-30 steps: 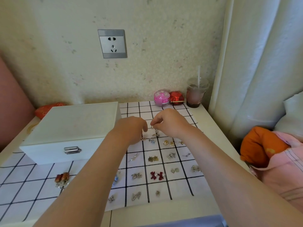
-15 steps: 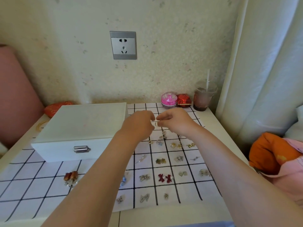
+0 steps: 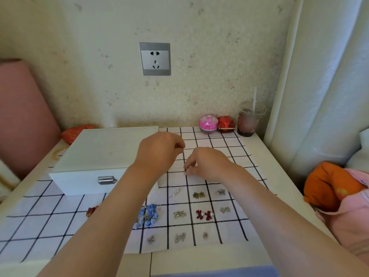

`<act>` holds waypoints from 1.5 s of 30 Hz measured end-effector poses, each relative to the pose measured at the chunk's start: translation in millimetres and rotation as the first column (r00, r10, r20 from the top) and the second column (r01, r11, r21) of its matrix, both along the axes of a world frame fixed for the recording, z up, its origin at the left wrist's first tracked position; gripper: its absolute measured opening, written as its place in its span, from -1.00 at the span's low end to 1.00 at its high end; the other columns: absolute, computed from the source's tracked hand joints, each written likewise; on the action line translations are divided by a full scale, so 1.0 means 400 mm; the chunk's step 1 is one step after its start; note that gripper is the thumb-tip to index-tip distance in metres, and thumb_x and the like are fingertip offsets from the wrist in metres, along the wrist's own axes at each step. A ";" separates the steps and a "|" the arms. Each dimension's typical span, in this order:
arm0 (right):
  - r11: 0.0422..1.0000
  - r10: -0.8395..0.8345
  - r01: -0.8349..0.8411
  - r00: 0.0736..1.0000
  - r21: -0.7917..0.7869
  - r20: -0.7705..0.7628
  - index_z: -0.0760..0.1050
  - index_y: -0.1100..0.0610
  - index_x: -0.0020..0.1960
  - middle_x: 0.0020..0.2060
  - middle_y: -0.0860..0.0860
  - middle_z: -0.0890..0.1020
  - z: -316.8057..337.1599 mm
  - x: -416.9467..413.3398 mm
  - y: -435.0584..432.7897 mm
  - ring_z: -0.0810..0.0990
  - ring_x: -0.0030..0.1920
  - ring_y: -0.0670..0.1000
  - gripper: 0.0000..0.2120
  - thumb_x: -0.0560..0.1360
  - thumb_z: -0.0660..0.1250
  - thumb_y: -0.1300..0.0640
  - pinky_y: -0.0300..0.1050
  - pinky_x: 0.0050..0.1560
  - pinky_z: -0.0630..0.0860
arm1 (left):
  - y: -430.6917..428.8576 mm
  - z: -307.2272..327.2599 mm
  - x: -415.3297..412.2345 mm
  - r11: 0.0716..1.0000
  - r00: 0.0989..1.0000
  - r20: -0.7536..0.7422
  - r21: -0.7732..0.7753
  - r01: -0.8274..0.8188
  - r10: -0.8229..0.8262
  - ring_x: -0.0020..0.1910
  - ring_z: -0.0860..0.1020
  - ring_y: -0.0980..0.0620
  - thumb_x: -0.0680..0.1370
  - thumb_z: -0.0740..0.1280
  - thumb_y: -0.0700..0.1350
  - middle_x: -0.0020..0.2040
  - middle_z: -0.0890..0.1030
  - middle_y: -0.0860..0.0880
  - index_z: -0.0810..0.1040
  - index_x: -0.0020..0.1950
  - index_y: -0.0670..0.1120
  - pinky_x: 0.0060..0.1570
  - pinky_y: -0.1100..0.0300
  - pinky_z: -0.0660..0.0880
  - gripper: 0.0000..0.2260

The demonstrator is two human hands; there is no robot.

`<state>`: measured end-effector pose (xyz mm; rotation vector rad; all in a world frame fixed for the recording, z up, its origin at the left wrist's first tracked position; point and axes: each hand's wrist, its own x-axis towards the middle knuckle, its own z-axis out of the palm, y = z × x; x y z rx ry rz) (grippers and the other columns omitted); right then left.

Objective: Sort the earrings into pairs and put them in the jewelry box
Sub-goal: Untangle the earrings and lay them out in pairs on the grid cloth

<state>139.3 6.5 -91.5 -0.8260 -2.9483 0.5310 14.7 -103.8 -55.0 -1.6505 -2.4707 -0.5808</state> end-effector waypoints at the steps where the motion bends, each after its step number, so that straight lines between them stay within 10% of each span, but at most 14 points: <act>1: 1.000 0.008 -0.009 1.000 0.028 0.012 0.70 -0.08 0.04 -0.03 -0.16 0.66 -0.001 -0.005 -0.007 0.60 -0.02 -0.07 -0.86 0.52 0.42 -0.02 -0.10 -0.05 0.51 | -0.008 0.000 0.002 1.000 1.000 -0.017 0.008 0.009 -0.009 0.01 0.58 0.14 0.59 0.32 0.02 0.03 0.67 0.18 0.64 0.09 0.16 -0.10 0.23 0.46 -0.86; 13: 0.980 -0.048 0.032 0.996 -0.198 -0.077 0.71 -0.03 -0.14 -0.27 -0.20 0.65 0.054 0.068 -0.037 0.61 -0.15 -0.17 -0.96 0.41 0.55 0.08 -0.13 -0.05 0.58 | -0.061 -0.003 0.040 0.985 0.965 0.196 0.051 0.167 -0.173 -0.28 0.45 0.33 0.55 0.40 0.03 -0.14 0.60 0.25 0.66 0.01 0.21 -0.26 0.37 0.35 -0.91; 20: 0.932 -0.008 0.057 0.991 -0.358 0.137 0.72 -0.02 -0.11 -0.31 -0.25 0.67 0.071 0.231 -0.058 0.61 -0.21 -0.24 -0.91 0.40 0.57 0.09 -0.26 -0.15 0.51 | -0.062 -0.024 0.118 0.926 0.881 0.350 -0.085 0.367 -0.317 -0.22 0.56 0.29 0.48 0.48 0.02 -0.20 0.64 0.24 0.64 -0.10 0.19 -0.10 0.21 0.55 -0.94; 27: 0.948 0.020 0.114 0.911 -0.298 0.412 0.73 -0.02 -0.11 -0.14 -0.12 0.73 0.080 0.306 -0.096 0.62 -0.07 -0.09 -0.90 0.38 0.58 0.06 -0.13 0.01 0.57 | -0.087 -0.048 0.221 0.841 0.865 0.282 -0.244 0.482 -0.414 -0.21 0.53 0.35 0.48 0.46 0.06 -0.15 0.63 0.27 0.67 -0.08 0.19 -0.25 0.37 0.37 -0.95; 38: 0.962 0.064 0.079 0.866 -0.261 0.496 0.70 -0.08 -0.12 -0.11 0.15 0.73 0.076 0.293 -0.091 0.47 -0.41 -0.05 -0.90 0.37 0.57 0.04 -0.18 -0.25 0.38 | -0.104 -0.077 0.280 0.785 0.869 0.153 -0.376 0.492 -0.471 -0.15 0.54 0.24 0.49 0.39 0.09 -0.08 0.67 0.25 0.68 0.02 0.22 -0.14 0.27 0.48 -0.86; 45: 0.944 0.063 0.110 0.866 -0.311 0.497 0.72 -0.08 -0.14 -0.55 -0.06 0.55 0.068 0.288 -0.086 0.44 -0.31 0.00 -0.91 0.37 0.58 0.03 -0.10 -0.19 0.34 | -0.094 -0.080 0.292 0.777 0.871 0.123 -0.405 0.482 -0.476 -0.10 0.55 0.25 0.45 0.41 0.12 -0.08 0.66 0.24 0.67 0.03 0.18 -0.17 0.29 0.42 -0.82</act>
